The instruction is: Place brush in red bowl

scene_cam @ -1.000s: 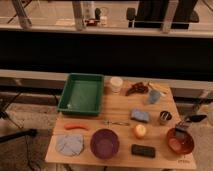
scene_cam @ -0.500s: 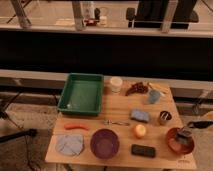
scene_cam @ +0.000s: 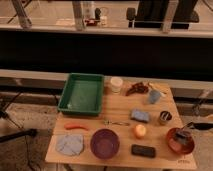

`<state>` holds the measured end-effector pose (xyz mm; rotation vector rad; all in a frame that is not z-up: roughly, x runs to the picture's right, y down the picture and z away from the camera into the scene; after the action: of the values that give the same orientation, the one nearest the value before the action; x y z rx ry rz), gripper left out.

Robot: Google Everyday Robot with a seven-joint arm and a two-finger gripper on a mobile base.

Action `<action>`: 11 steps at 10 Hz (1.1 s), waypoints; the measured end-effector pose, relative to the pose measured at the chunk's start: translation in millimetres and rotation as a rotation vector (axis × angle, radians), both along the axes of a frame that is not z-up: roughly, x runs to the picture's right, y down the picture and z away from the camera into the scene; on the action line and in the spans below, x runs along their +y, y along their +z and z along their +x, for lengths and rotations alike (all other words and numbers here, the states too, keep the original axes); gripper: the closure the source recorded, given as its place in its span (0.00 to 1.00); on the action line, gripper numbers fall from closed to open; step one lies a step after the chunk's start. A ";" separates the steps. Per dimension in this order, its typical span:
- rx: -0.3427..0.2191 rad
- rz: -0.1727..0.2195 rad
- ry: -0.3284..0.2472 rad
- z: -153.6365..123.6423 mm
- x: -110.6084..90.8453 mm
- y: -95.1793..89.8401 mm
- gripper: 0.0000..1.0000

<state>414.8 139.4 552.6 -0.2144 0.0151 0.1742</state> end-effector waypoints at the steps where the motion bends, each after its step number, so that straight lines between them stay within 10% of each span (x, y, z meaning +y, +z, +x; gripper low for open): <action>1: -0.009 0.014 0.002 -0.1 -1.0 1.5 1.00; 11: -0.044 -0.025 -0.009 0.5 7.8 24.7 1.00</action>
<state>415.2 147.2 577.3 -0.2427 -0.0256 0.1600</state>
